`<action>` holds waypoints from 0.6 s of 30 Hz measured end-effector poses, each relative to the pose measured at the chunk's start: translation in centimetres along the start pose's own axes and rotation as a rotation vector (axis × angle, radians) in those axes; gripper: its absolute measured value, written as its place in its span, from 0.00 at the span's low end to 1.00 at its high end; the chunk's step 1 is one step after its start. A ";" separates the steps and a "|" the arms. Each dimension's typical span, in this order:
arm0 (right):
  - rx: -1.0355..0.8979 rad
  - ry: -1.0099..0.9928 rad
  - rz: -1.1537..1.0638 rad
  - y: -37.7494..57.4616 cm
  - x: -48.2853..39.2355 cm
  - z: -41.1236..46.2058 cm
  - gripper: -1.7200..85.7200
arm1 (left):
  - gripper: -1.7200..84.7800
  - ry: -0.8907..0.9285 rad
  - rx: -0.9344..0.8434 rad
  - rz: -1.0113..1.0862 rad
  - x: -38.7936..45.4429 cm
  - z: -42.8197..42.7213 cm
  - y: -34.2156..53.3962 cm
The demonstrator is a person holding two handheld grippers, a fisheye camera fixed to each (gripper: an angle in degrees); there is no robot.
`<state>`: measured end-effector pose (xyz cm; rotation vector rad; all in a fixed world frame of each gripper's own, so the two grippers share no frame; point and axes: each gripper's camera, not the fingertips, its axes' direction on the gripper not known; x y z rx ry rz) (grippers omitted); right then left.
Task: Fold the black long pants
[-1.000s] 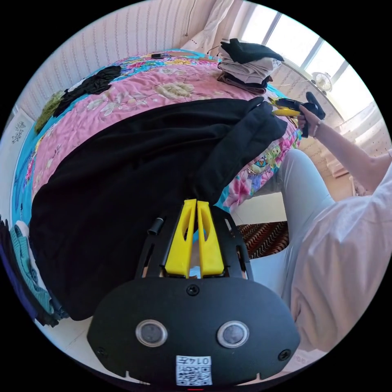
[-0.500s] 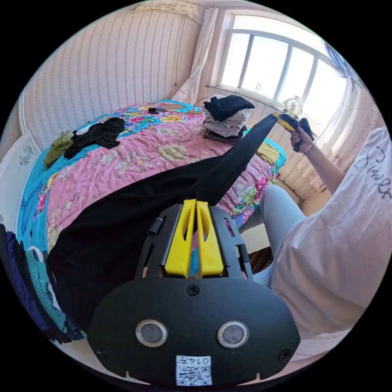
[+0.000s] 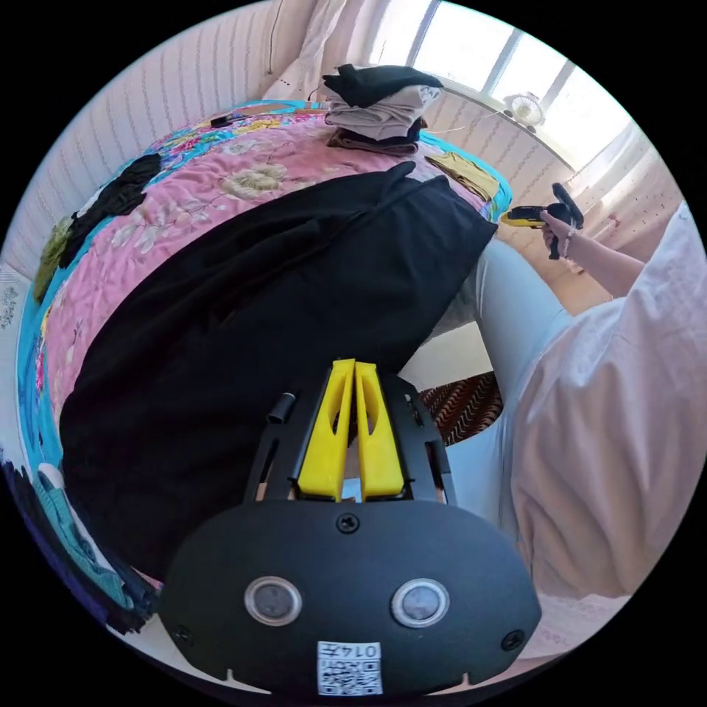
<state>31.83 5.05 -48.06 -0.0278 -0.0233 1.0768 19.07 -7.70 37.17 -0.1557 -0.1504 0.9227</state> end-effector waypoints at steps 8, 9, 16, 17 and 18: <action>-0.027 -0.146 -0.405 -6.4 -15.1 6.7 0.11 | 0.02 -0.238 0.087 -0.027 -6.5 0.3 -6.6; -0.058 -0.170 -0.427 -7.3 -17.4 8.7 0.11 | 0.02 -0.243 0.090 -0.034 -7.1 0.6 -7.0; -0.259 -0.065 -0.450 -10.2 -25.3 21.3 0.11 | 0.09 -0.281 0.025 -0.167 -14.9 4.1 -10.0; -0.277 -0.056 -0.453 -10.1 -25.7 22.1 0.10 | 0.10 -0.298 0.001 -0.160 -15.9 5.1 -10.1; -0.269 -0.039 -0.464 -9.9 -26.5 23.0 0.08 | 0.11 -0.317 -0.037 -0.162 -16.8 6.4 -10.2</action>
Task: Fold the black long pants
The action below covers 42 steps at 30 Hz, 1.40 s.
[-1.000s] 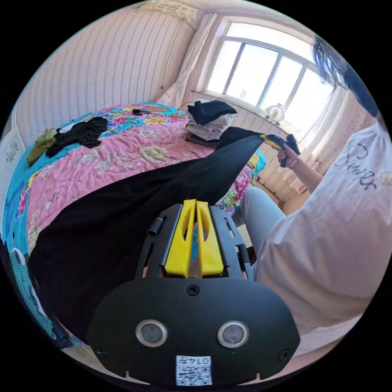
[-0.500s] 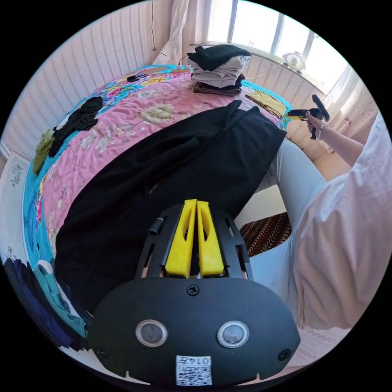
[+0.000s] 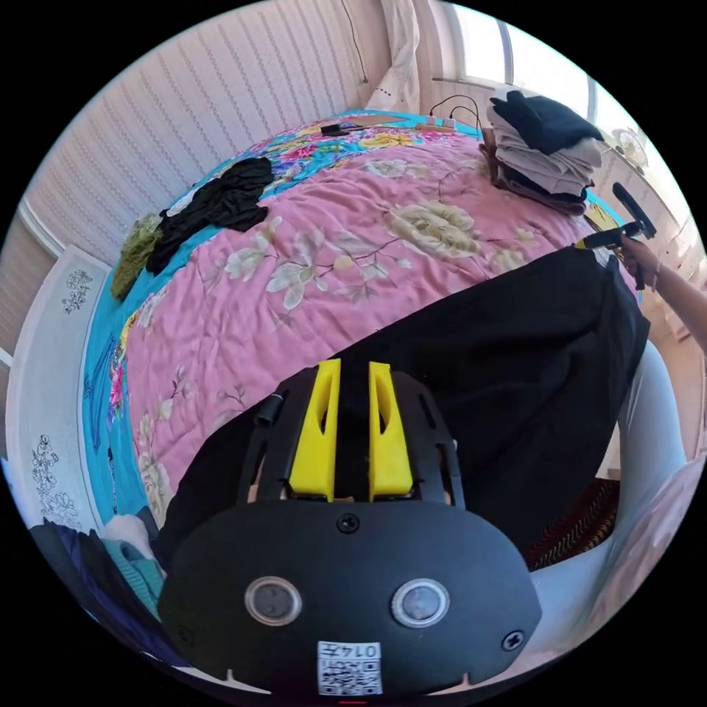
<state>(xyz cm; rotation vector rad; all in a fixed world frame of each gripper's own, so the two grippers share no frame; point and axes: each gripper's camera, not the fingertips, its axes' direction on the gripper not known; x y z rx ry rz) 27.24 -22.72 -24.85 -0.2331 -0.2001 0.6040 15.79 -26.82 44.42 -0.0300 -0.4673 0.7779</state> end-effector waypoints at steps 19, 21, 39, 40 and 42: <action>0.062 0.378 -0.187 -14.6 -16.7 16.7 0.02 | 0.01 0.043 -0.046 -0.108 -5.7 4.7 2.0; 0.058 0.398 -0.180 -15.1 -17.6 18.3 0.02 | 0.01 0.093 0.023 -0.155 -7.4 2.9 3.5; -0.109 -0.071 -1.179 -5.7 -59.8 39.6 0.13 | 0.14 -0.038 0.234 -1.340 -12.2 -10.9 58.6; -0.153 -0.099 -1.245 -4.1 -64.3 42.0 0.14 | 0.16 0.005 0.274 -1.381 -12.5 -10.6 60.3; -0.223 -0.110 -1.316 -2.0 -70.3 45.6 0.14 | 0.18 0.028 0.369 -1.439 -13.2 -10.0 63.2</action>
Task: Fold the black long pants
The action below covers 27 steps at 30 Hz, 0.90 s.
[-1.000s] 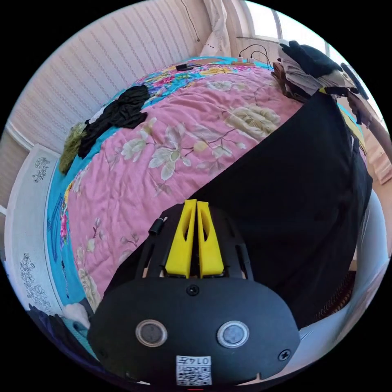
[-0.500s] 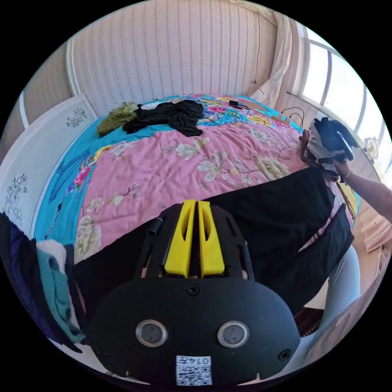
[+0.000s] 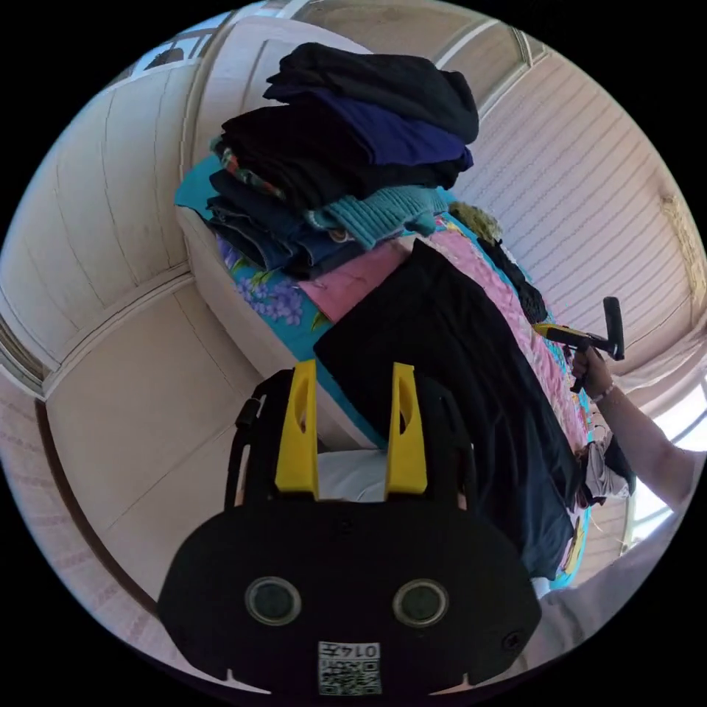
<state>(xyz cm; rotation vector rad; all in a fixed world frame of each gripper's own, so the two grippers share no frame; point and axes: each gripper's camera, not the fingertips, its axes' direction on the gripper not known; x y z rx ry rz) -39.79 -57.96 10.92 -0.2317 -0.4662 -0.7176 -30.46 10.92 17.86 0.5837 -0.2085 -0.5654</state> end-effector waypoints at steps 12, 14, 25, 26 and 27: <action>-0.219 0.095 0.002 -13.4 -6.1 15.3 0.12 | 0.05 0.221 -0.059 -0.034 -7.6 4.3 -2.2; -0.199 0.056 0.004 -12.7 -6.0 15.4 0.07 | 0.03 0.212 -0.033 -0.008 -7.9 3.2 -2.6; -0.103 0.164 0.029 -13.6 -4.5 11.0 0.02 | 0.05 0.026 -0.044 0.099 -7.8 4.1 -7.0; -0.132 0.151 0.040 -13.3 -4.2 11.4 0.02 | 0.06 0.044 -0.021 0.095 -8.4 4.2 -6.9; -0.173 0.124 0.069 -12.6 -3.6 11.7 0.02 | 0.06 0.049 -0.016 0.094 -8.6 4.0 -6.8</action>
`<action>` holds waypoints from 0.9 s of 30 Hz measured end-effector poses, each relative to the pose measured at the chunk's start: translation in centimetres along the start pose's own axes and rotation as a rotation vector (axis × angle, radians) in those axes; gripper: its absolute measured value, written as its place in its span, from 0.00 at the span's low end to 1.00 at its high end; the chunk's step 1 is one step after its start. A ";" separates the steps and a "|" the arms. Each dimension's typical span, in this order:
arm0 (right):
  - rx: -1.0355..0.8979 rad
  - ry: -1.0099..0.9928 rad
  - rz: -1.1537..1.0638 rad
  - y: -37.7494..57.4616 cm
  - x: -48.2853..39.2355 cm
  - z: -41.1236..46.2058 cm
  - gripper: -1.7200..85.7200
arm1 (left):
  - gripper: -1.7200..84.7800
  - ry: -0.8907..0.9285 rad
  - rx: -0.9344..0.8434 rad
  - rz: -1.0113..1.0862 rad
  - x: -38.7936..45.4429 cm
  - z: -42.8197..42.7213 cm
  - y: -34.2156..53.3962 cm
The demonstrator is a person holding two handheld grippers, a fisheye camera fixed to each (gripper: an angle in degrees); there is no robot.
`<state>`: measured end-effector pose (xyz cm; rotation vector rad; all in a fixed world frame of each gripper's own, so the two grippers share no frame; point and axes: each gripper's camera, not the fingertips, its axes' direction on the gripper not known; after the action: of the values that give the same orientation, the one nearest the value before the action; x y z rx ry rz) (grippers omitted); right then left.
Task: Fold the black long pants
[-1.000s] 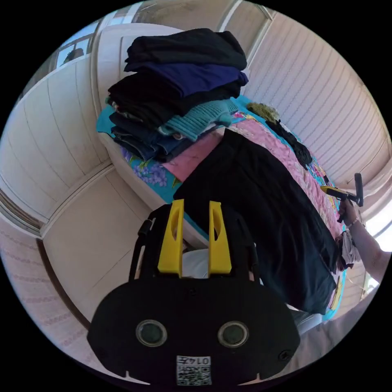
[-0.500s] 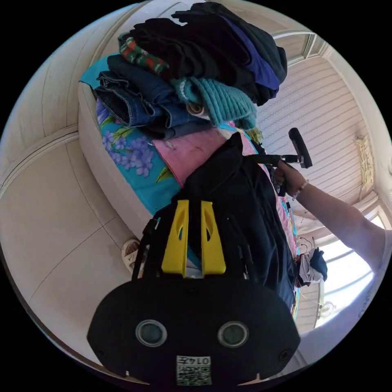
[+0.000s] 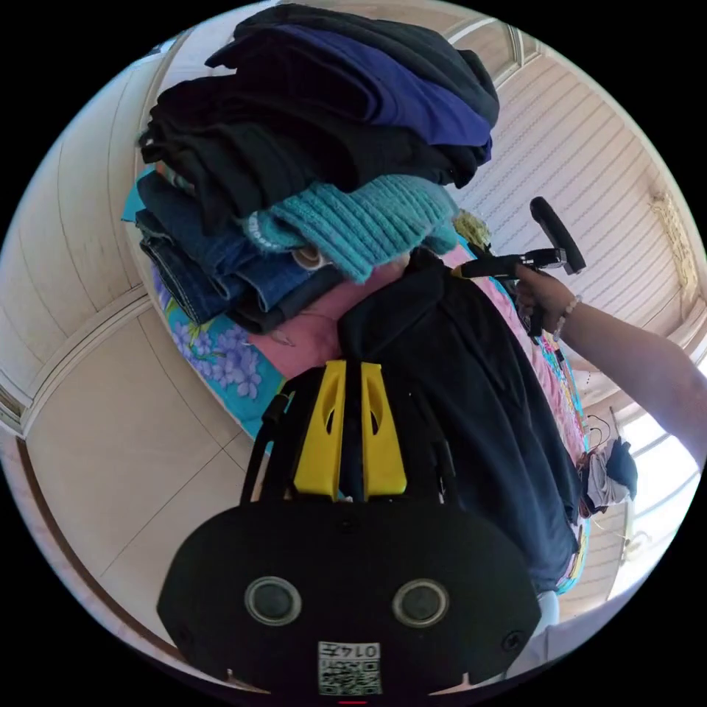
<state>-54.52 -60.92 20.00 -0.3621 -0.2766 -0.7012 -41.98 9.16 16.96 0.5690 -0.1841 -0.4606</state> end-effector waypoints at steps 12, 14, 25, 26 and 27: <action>0.402 -0.210 0.455 40.8 9.2 -14.4 0.06 | 0.09 -0.097 0.011 -0.040 -4.7 -7.4 3.9; 0.345 -0.169 0.616 50.0 9.6 -15.9 0.06 | 0.09 -0.078 -0.011 -0.069 -5.3 -7.6 4.4; 0.608 -0.123 1.787 97.6 3.1 -22.2 0.10 | 0.10 0.279 -0.112 -0.095 -5.7 -5.4 3.0; 0.624 -0.134 1.814 98.9 2.8 -22.1 0.11 | 0.11 0.262 -0.136 -0.107 -5.8 -5.2 2.7; 0.636 -0.148 1.859 101.1 2.4 -22.0 0.11 | 0.12 0.262 -0.163 -0.146 -6.1 -5.0 2.5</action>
<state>17.67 -0.01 -22.23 0.0466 -0.1806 1.2338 -44.97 16.21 13.96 0.4793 0.1458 -0.5325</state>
